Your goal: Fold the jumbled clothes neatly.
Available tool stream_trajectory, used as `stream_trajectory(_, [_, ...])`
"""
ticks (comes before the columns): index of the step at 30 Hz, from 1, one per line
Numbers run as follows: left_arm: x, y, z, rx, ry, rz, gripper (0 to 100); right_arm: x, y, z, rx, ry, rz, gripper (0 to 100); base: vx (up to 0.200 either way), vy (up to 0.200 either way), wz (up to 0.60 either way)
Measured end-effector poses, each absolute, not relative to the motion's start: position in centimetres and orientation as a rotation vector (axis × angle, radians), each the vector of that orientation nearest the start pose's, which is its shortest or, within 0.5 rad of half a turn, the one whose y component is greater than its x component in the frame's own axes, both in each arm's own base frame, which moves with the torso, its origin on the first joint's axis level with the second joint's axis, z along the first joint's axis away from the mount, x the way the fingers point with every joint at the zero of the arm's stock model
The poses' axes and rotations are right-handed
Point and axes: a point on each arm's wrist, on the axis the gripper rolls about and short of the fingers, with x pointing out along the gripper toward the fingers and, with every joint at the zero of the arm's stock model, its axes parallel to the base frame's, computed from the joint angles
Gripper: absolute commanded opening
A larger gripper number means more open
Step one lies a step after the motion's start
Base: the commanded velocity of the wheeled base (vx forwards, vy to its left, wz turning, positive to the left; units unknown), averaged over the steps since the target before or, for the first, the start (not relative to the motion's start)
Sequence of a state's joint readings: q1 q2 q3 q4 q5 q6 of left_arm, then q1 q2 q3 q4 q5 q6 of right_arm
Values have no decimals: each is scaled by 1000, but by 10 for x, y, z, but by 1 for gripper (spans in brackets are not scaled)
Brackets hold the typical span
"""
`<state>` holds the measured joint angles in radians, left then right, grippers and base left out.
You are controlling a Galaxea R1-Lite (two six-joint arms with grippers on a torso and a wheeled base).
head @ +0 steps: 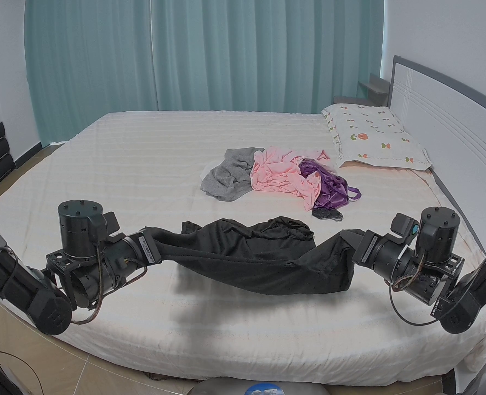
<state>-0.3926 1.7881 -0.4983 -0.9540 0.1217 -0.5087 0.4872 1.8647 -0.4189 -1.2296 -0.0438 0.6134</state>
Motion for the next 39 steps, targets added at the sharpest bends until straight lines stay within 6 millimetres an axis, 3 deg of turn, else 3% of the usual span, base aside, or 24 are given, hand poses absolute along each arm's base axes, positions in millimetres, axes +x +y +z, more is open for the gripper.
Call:
stream_trajectory(6, [250, -103, 108, -397, 411, -181, 0, 253, 136, 96, 537, 354, 363, 0, 0, 0, 0])
stream_trajectory(11, [247, -99, 103, -455, 441, -171, 0, 253, 137, 94, 534, 361, 364, 0, 0, 200, 0])
stream_trajectory(17, [248, -100, 100, -538, 459, -193, 0, 252, 137, 94, 527, 358, 362, 0, 0, 200, 0])
stream_trajectory(39, [260, -91, 106, -560, 420, -164, 0, 263, 149, 113, 468, 242, 415, 0, 0, 200, 0])
